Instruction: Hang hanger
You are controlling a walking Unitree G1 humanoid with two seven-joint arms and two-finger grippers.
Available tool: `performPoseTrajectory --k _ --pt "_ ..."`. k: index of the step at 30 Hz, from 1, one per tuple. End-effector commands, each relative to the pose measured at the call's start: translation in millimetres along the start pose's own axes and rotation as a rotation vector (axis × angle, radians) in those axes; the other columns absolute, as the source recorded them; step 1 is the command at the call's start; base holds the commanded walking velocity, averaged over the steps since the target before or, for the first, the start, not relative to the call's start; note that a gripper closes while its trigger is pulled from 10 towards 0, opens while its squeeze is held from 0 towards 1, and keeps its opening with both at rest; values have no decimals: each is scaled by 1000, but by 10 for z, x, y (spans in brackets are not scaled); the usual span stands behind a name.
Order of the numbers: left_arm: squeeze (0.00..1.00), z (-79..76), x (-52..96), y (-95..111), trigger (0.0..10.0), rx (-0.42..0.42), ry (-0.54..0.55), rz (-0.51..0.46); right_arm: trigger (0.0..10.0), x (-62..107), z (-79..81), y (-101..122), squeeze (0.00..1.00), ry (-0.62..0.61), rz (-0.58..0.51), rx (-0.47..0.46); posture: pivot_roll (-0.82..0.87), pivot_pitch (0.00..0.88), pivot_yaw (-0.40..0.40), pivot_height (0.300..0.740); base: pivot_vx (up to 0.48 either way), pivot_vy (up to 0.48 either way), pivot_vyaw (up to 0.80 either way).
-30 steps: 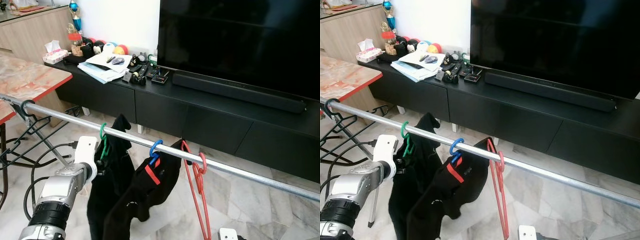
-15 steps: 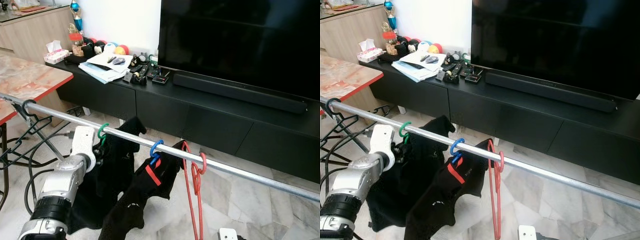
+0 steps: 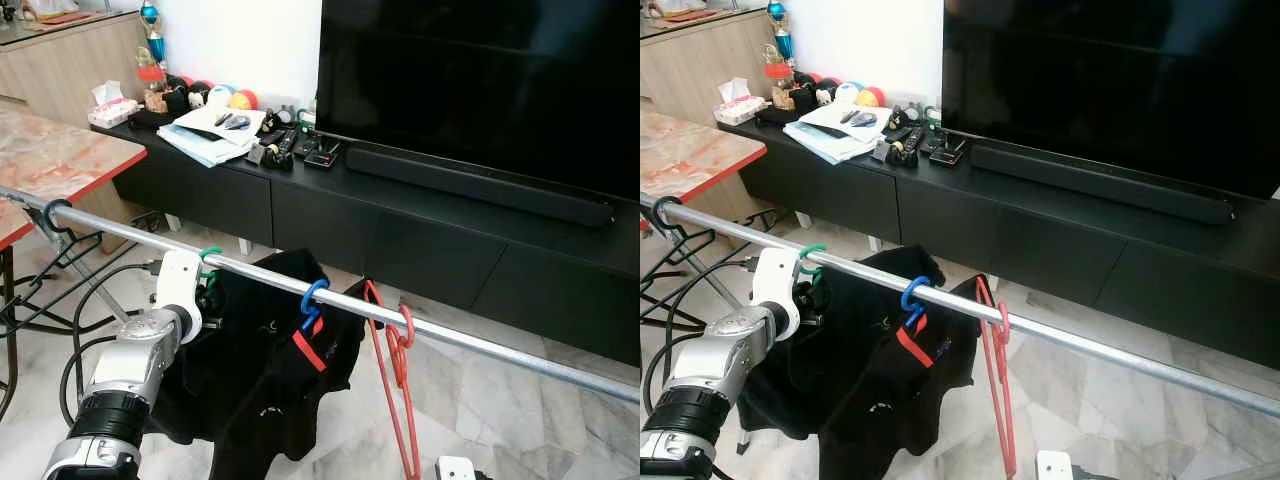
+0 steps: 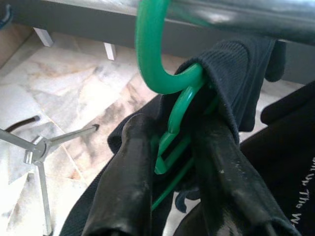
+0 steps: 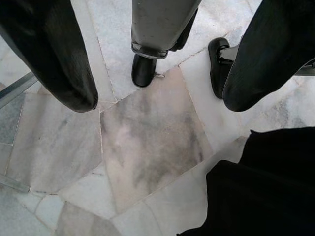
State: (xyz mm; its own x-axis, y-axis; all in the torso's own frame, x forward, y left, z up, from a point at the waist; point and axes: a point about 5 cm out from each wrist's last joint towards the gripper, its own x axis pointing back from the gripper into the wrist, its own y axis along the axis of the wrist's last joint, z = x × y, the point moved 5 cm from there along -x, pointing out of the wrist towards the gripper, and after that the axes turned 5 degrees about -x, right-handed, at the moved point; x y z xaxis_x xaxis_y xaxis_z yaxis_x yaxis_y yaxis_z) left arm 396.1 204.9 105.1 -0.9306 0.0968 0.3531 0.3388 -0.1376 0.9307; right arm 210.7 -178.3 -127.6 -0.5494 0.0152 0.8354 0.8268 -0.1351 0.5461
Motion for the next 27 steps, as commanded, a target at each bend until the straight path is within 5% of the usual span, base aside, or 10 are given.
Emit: performPoseTrajectory --k 1,6,7,9,10,21,27 --pt "0 -52 -6 -194 3843 6 -31 81 10000 0 3 -11 0 -1 4 2 164 4 -5 740 0 0 0" --pt "0 -77 -6 -234 4588 21 -49 102 10000 1 -1 -10 0 -1 4 3 164 4 -7 740 0 0 0" --pt "0 -102 -4 -264 7922 22 -63 117 10000 1 -4 -11 0 -1 5 4 164 4 -8 740 0 0 0" --pt "0 -122 -2 -296 8549 19 -70 129 10000 1 -7 -14 0 -1 6 4 163 4 -8 740 0 0 0" --pt "0 -124 -3 -311 10000 17 -69 134 10000 2 -9 -15 0 -1 6 4 163 4 -8 740 0 0 0" --pt "0 -175 -10 -354 10000 -4 -82 149 10000 2 -8 -19 0 -1 8 6 162 4 -9 740 0 0 0" --pt "0 -60 -44 -210 10000 17 -4 88 10000 1 -1 -18 0 0 8 7 162 3 -8 740 0 0 0"
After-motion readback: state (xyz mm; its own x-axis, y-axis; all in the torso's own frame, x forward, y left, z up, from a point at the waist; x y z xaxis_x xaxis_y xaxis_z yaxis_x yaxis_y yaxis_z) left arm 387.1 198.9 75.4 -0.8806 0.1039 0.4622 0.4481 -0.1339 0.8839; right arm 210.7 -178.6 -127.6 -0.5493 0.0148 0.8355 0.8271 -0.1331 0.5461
